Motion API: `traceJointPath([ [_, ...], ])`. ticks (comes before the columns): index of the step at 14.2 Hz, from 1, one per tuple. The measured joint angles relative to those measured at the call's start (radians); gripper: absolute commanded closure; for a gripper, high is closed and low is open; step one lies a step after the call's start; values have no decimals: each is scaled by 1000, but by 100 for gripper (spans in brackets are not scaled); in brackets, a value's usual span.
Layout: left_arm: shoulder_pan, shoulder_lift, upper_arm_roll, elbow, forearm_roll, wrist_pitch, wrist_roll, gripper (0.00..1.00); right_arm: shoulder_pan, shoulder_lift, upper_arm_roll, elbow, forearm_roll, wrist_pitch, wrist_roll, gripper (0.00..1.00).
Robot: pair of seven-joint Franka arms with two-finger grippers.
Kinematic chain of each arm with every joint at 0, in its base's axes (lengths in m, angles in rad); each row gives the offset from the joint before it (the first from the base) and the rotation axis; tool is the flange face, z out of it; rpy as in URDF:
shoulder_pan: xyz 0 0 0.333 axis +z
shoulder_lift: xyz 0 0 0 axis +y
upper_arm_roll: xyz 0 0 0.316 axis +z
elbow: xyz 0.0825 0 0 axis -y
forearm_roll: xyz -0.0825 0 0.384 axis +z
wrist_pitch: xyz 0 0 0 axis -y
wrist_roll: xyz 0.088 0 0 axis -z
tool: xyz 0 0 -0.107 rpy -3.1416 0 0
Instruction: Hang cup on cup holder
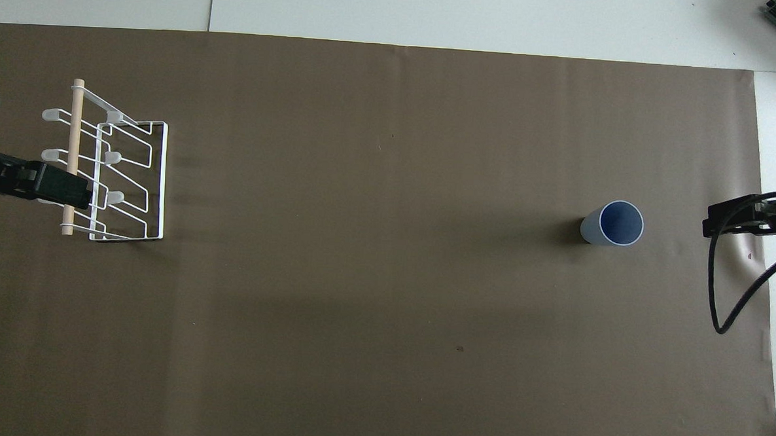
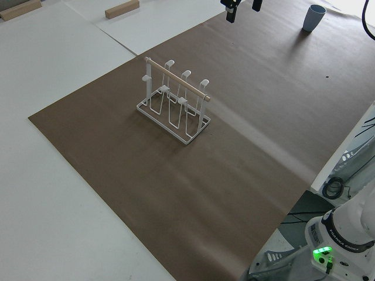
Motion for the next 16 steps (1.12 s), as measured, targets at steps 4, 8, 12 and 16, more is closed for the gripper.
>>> traceJointPath([
  [4,0,0,0,0,0,0,0,0,0,0,0,0,0,0,0,0],
  [8,0,0,0,0,0,0,0,0,-2,-2,-3,-11,0,20,0,0],
  [12,0,0,0,0,0,0,0,0,-24,-16,-5,-96,0,126,-34,0],
  [16,0,0,0,0,0,0,0,0,-30,-18,-7,-223,20,286,-66,0],
])
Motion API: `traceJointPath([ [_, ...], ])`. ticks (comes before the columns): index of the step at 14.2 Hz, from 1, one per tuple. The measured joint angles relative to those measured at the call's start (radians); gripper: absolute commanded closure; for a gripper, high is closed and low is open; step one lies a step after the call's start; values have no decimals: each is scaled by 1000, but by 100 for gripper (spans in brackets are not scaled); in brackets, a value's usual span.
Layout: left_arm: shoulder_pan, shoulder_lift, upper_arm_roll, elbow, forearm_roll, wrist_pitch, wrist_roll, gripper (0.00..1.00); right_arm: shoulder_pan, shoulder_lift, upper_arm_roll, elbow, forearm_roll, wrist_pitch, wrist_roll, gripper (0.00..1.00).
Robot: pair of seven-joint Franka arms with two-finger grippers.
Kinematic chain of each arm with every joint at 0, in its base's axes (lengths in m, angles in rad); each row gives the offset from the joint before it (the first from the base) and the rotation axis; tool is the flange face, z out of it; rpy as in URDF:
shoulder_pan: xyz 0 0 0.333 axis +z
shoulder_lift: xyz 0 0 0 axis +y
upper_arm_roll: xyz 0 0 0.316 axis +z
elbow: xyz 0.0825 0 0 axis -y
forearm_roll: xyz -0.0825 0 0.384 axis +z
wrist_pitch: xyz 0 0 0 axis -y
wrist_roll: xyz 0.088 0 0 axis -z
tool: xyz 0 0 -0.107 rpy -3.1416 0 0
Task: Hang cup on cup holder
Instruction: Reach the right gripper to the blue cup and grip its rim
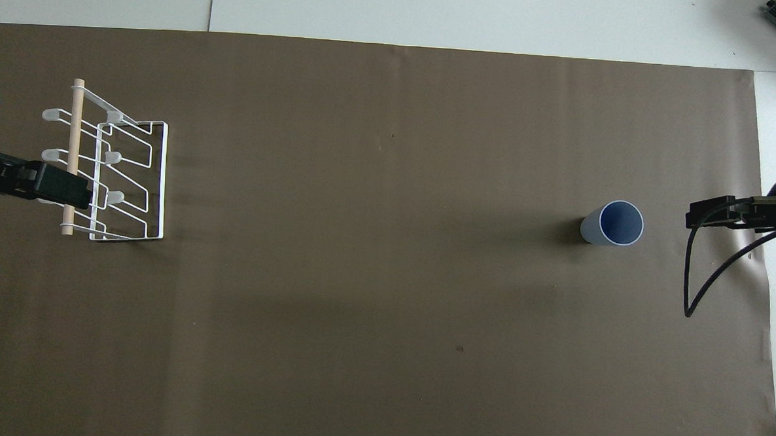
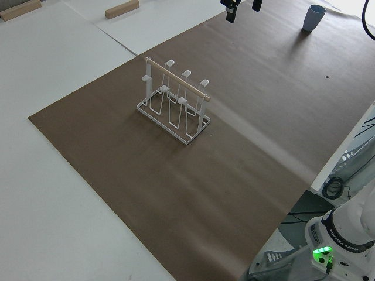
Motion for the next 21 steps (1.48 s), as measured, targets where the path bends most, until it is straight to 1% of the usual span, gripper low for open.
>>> traceJointPath([
  [2,0,0,0,0,0,0,0,0,-1,6,0,-70,39,92,-22,0],
  [4,0,0,0,0,0,0,0,0,-7,22,0,-117,47,155,-54,0],
  [10,0,0,0,0,0,0,0,0,-12,149,-1,-169,49,352,-150,0],
  [12,0,0,0,0,0,0,0,0,-12,162,-1,-206,49,410,-165,0],
  [14,0,0,0,0,0,0,0,0,-13,163,-1,-228,49,427,-166,0],
  [17,0,0,0,0,0,0,0,0,-17,165,-1,-265,49,491,-166,0],
  [18,0,0,0,0,0,0,0,0,-19,167,-1,-274,49,502,-166,5],
  [19,0,0,0,0,0,0,0,0,-20,170,-1,-279,49,504,-167,15],
  [21,0,0,0,0,0,0,0,0,-20,172,-1,-281,49,505,-167,32],
])
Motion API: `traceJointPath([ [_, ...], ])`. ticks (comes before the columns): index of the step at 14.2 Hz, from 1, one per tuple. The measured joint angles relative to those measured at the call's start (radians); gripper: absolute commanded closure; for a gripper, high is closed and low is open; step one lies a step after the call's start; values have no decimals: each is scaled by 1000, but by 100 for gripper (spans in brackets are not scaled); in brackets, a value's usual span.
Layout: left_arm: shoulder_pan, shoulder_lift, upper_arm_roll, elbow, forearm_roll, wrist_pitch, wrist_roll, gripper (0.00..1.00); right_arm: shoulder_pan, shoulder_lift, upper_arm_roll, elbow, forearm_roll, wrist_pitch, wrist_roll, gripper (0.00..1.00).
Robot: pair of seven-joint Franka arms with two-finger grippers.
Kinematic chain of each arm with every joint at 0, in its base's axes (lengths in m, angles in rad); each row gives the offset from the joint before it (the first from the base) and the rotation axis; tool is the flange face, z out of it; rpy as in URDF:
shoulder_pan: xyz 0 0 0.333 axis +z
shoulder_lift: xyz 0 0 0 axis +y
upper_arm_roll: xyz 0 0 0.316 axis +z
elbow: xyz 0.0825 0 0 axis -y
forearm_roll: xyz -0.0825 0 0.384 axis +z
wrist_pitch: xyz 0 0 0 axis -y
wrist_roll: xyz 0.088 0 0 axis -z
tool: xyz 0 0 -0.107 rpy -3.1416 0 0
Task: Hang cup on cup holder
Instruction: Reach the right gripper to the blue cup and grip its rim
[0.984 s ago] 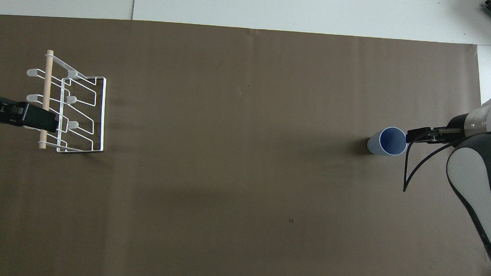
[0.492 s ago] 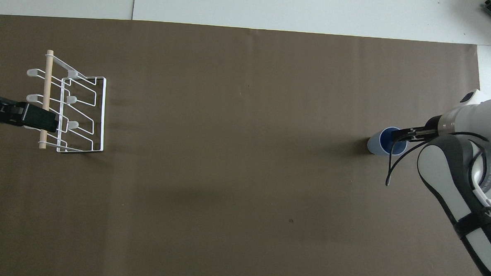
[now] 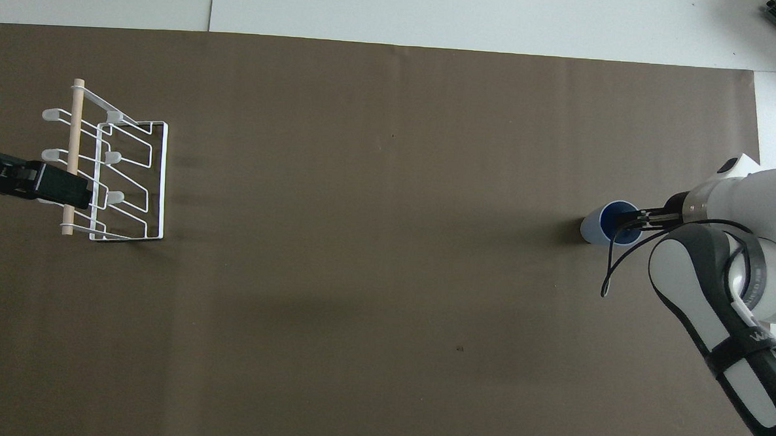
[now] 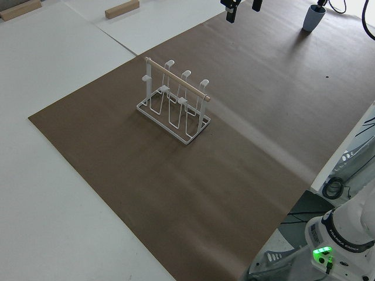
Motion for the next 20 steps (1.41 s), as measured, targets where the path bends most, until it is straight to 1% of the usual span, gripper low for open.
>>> traceJointPath([
  [3,0,0,0,0,0,0,0,0,0,0,0,0,0,0,0,57],
  [8,0,0,0,0,0,0,0,0,0,0,0,0,0,0,0,81],
  [9,0,0,0,0,0,0,0,0,0,0,0,0,0,0,0,89],
  [10,0,0,0,0,0,0,0,0,0,0,0,0,0,0,0,100],
  [16,0,0,0,0,0,0,0,0,0,-2,1,18,6,-9,0,100],
  [17,0,0,0,0,0,0,0,0,0,-2,1,42,17,-35,0,100],
  [20,0,0,0,0,0,0,0,0,0,-10,2,144,124,-139,-9,100],
])
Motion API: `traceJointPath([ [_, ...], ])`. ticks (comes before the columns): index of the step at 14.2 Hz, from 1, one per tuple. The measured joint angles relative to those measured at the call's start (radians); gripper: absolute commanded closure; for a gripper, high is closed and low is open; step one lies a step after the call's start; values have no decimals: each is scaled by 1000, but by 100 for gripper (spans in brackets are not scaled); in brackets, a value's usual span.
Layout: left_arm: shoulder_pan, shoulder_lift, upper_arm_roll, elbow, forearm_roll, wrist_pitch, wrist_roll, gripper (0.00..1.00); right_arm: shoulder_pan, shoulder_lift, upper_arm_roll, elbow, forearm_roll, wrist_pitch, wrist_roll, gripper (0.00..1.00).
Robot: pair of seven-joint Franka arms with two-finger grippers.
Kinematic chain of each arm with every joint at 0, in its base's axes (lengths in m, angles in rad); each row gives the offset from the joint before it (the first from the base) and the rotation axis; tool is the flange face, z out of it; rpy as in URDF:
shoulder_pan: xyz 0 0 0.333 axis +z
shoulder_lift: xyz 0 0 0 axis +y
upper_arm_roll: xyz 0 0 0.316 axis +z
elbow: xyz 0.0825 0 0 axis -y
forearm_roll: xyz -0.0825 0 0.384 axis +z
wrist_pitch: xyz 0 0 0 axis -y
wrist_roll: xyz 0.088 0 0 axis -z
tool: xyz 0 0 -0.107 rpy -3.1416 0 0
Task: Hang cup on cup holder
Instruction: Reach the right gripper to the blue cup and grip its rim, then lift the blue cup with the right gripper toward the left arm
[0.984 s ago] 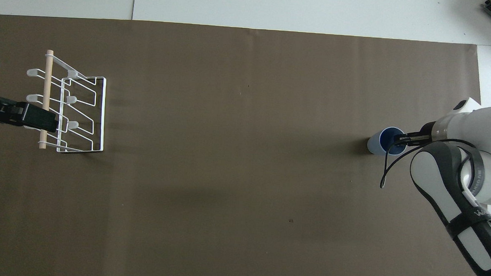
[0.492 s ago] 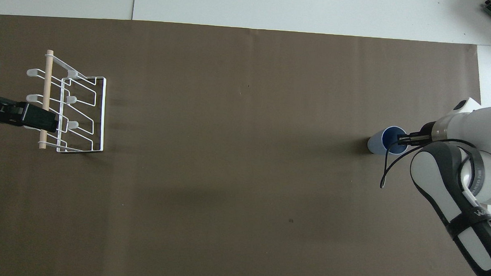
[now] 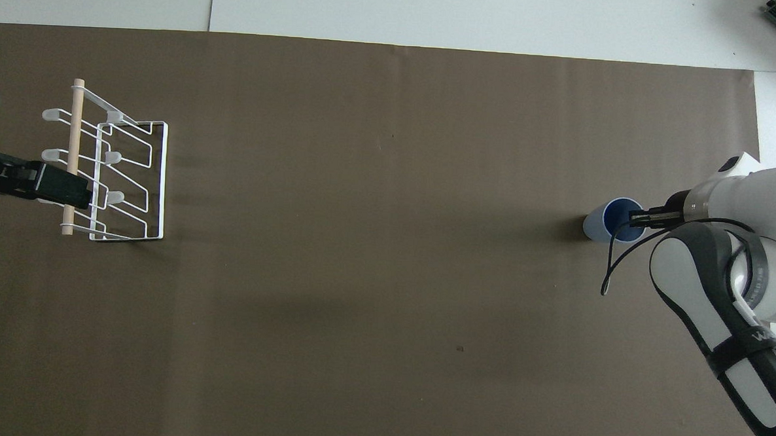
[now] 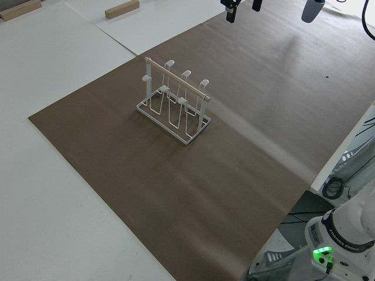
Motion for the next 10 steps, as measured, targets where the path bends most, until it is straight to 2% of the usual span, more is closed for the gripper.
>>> traceJointPath([
  [4,0,0,0,0,0,0,0,0,0,-21,2,86,105,-104,-2,100],
  [10,0,0,0,0,0,0,0,0,0,-40,4,124,413,-206,-4,100],
])
